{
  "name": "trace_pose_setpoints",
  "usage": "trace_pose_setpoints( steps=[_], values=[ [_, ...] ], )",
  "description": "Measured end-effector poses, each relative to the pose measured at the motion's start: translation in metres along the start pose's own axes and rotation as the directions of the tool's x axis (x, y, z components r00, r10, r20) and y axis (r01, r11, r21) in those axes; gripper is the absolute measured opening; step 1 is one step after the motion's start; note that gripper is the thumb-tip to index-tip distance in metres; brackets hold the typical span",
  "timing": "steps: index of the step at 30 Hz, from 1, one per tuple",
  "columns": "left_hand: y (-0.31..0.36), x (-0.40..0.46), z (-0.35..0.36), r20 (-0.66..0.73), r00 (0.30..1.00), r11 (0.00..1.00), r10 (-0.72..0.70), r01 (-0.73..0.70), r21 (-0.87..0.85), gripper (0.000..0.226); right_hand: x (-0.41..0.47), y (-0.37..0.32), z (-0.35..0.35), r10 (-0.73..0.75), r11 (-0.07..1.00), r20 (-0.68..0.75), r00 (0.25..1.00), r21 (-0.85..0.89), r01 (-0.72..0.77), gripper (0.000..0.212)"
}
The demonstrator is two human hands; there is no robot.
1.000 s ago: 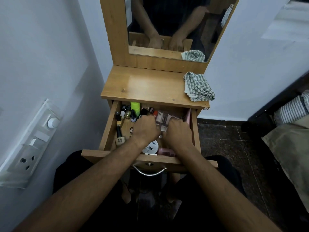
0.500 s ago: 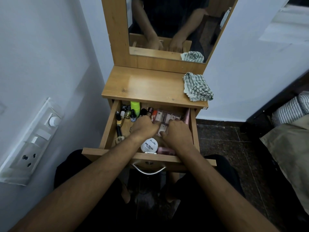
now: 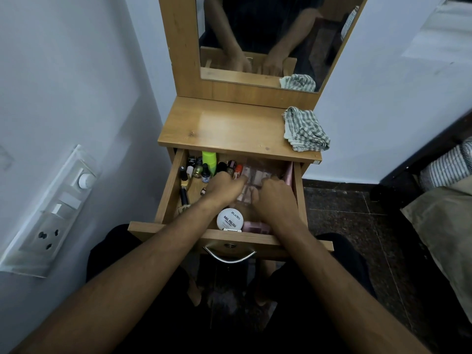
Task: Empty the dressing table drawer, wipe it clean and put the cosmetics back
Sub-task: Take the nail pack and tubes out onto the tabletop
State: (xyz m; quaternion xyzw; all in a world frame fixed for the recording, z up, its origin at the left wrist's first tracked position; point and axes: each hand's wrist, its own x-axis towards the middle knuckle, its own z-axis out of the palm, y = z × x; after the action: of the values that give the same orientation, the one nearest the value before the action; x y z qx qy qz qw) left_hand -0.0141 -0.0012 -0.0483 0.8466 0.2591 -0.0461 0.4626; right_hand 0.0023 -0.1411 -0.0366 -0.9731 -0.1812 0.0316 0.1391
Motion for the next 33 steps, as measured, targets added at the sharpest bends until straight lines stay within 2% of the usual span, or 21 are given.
trace_pose_setpoints(
  steps=[4, 7, 12, 17, 20, 27, 30, 33],
  values=[
    [-0.004, 0.000, 0.008, 0.013, 0.992, 0.980, 0.126, -0.127, 0.152, 0.029, -0.001, 0.001, -0.001, -0.005, 1.000, 0.011, 1.000, -0.008, 0.005, 0.027],
    [-0.008, 0.004, 0.007, -0.030, 0.990, 0.954, 0.135, -0.121, 0.275, 0.034, -0.002, 0.002, 0.000, -0.021, 1.000, 0.040, 0.999, -0.014, 0.022, 0.026],
    [-0.010, 0.004, 0.009, -0.013, 0.991, 0.922, 0.130, -0.116, 0.370, 0.033, -0.003, 0.002, -0.001, -0.022, 1.000, 0.046, 0.999, -0.018, 0.023, 0.027],
    [-0.011, 0.007, 0.011, 0.037, 0.993, 0.919, 0.115, -0.121, 0.375, 0.034, -0.004, 0.001, -0.002, -0.008, 1.000, 0.043, 0.999, -0.021, 0.009, 0.028],
    [-0.011, 0.010, 0.012, 0.061, 0.995, 0.947, 0.074, -0.090, 0.310, 0.034, -0.003, 0.001, -0.001, 0.001, 1.000, 0.034, 0.999, -0.021, 0.000, 0.028],
    [-0.007, 0.001, 0.014, -0.026, 0.992, 0.915, 0.121, -0.101, 0.389, 0.041, -0.003, -0.002, 0.000, 0.003, 1.000, 0.066, 0.998, -0.017, -0.002, 0.029],
    [-0.007, -0.002, 0.015, -0.019, 0.988, 0.897, 0.152, -0.130, 0.422, 0.042, -0.003, -0.002, 0.000, 0.003, 1.000, 0.070, 0.998, -0.022, -0.002, 0.030],
    [-0.007, -0.003, 0.013, 0.012, 0.993, 0.929, 0.114, -0.111, 0.353, 0.039, -0.004, -0.002, -0.001, -0.005, 1.000, 0.077, 0.997, -0.025, 0.007, 0.031]
  ],
)
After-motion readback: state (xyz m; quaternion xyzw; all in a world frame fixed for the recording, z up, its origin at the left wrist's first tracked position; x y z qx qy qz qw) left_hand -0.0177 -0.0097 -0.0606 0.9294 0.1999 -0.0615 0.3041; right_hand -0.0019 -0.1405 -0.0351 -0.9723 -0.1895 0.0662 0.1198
